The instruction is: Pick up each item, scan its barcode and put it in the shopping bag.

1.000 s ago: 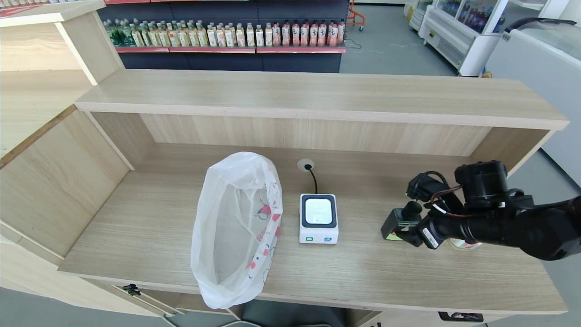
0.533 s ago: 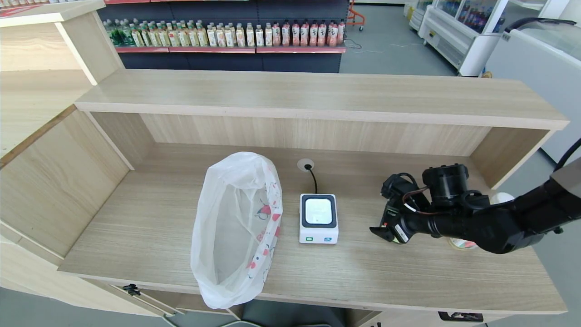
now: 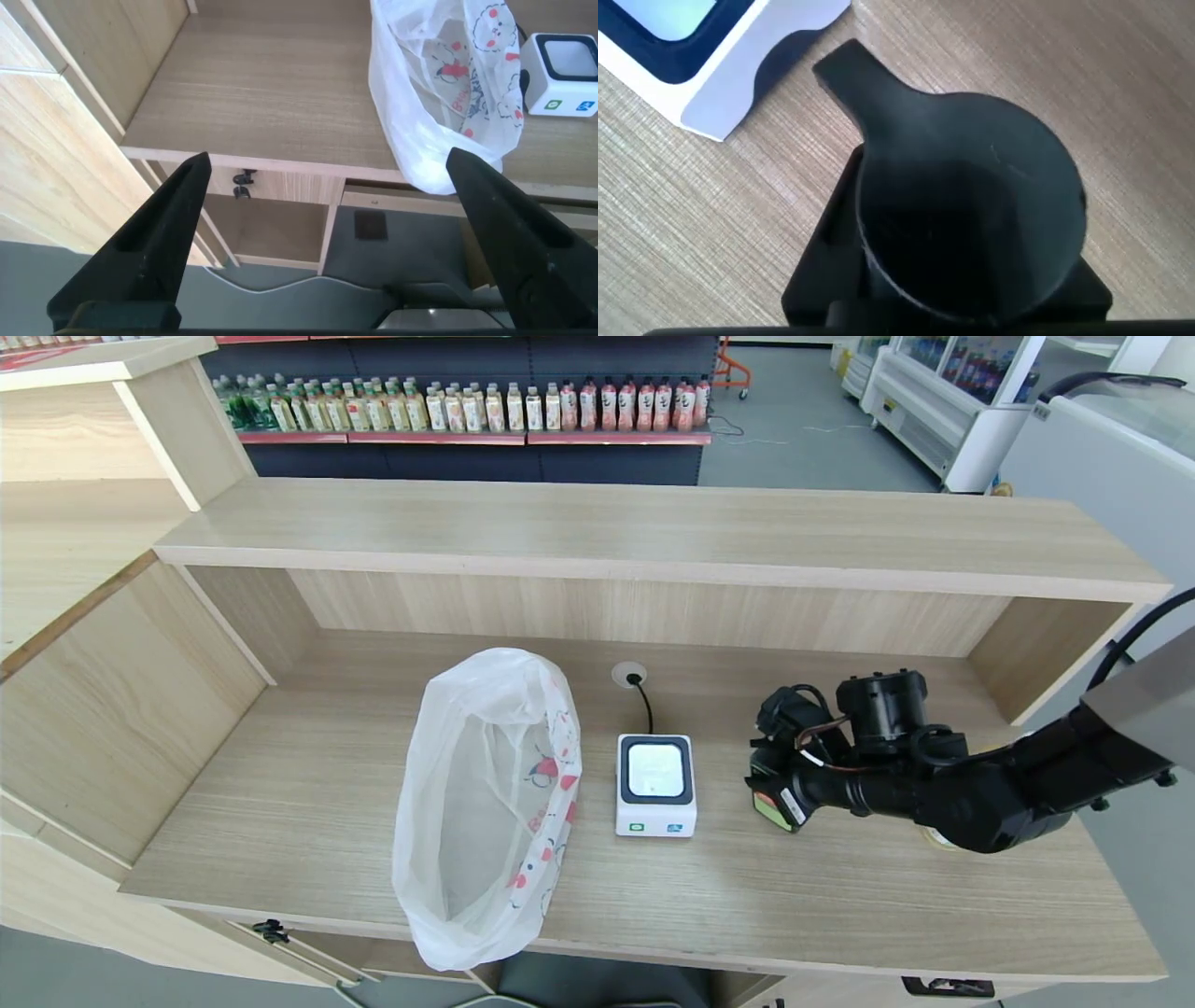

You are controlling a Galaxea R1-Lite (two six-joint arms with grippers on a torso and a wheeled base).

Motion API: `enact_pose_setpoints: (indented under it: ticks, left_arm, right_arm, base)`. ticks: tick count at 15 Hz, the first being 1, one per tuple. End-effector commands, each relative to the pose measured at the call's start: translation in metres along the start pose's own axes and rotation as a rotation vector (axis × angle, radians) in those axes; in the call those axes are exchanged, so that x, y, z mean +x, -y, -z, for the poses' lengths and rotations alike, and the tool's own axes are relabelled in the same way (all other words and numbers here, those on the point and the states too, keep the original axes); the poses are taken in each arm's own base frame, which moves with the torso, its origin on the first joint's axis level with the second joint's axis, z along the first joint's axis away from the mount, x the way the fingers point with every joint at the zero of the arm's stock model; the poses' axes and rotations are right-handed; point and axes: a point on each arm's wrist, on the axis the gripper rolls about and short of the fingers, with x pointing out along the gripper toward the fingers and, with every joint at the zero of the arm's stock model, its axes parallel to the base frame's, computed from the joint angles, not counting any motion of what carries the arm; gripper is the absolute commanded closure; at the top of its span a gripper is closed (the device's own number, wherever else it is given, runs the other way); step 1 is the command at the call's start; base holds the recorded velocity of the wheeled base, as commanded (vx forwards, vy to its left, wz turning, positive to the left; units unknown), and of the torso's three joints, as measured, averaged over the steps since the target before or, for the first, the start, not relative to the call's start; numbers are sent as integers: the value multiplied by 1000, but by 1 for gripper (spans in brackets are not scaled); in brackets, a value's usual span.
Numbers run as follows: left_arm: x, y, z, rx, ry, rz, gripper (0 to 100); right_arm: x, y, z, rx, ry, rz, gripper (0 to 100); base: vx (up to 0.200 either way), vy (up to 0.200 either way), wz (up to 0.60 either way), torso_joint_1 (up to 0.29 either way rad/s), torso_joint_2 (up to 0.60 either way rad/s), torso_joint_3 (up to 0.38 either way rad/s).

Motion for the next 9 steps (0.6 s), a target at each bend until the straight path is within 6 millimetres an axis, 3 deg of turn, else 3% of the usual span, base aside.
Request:
enact_pose_setpoints:
  ticks: [1,3,5,9]
  left_arm:
    - [0,0,0,0,0,0,0]
    - [0,0,0,0,1,0,0]
    - [0,0,0,0,0,0,0]
    - [0,0,0,0,0,0,0]
  right_arm:
    - [-14,6,-2,5,16,28,100]
    - [-33,14,-3,11,33,68,100]
    - [-65,24,-7,-2,70,127,100]
    - [-131,32,14,-236,75,274,100]
  base:
    - [0,0,0,0,0,0]
    - [0,0,0,0,0,0]
    - [0,0,0,0,0,0]
    - [0,0,0,0,0,0]
